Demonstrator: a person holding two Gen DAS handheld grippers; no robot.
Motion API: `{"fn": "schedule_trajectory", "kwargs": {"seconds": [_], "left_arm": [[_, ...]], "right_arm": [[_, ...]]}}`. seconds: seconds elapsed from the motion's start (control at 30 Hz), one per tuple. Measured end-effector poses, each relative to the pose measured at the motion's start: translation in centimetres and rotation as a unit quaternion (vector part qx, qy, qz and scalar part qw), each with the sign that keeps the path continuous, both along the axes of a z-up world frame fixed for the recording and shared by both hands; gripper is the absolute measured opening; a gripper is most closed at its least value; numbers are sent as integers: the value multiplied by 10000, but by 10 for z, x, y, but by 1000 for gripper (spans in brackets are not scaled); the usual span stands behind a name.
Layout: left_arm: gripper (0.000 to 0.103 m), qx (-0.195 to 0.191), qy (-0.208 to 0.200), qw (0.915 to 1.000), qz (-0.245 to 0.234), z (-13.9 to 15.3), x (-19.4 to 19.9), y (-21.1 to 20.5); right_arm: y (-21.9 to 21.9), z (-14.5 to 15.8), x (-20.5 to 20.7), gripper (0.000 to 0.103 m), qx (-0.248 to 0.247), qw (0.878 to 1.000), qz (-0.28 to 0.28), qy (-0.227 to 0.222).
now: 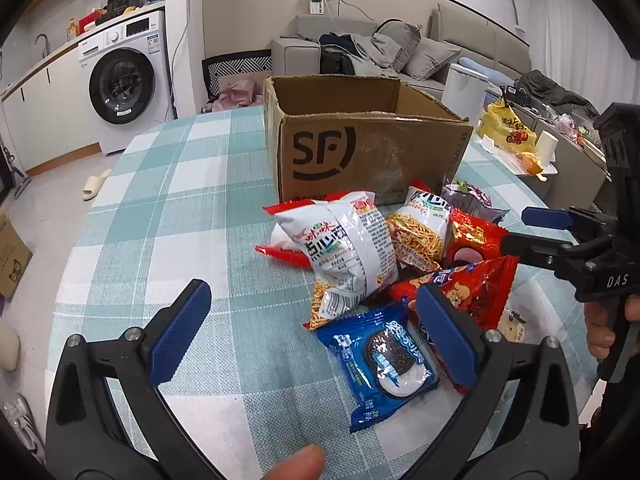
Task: Organize snacks
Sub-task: 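Move both tools back down to the snack pile, then grasp the blue Oreo packet with the left tool while the right tool grasps the red-orange packet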
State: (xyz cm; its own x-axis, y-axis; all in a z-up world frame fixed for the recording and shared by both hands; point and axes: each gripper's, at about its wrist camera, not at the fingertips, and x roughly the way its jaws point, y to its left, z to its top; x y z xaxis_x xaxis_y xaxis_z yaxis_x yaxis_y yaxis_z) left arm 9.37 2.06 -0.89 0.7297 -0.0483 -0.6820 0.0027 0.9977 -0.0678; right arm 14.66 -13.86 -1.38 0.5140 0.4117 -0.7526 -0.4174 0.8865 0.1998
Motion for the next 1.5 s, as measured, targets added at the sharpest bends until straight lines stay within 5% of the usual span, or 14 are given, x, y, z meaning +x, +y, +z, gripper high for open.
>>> {"fn": "schedule_trajectory", "kwargs": {"seconds": [0.23,0.4,0.83,1.27,1.5], "left_arm": [[102,-98,327,9994,-69,-17,3,-1],[102,-289,567,9979,-134,-27,7,-2],[102,-82,879,9959,-205,-45,12,-15],[102,-109,1026,9946,-142,-52,8,-2],[88,-127,1129,9926,-423,-56,6,-10]], "right_arm": [[6,-13,5,101,-32,9999,8,169],[8,-25,9,87,-30,9995,22,324],[6,-35,13,79,57,9989,-7,455],[11,-36,11,53,209,9988,154,407],[13,-34,8,41,311,9985,245,380]]}}
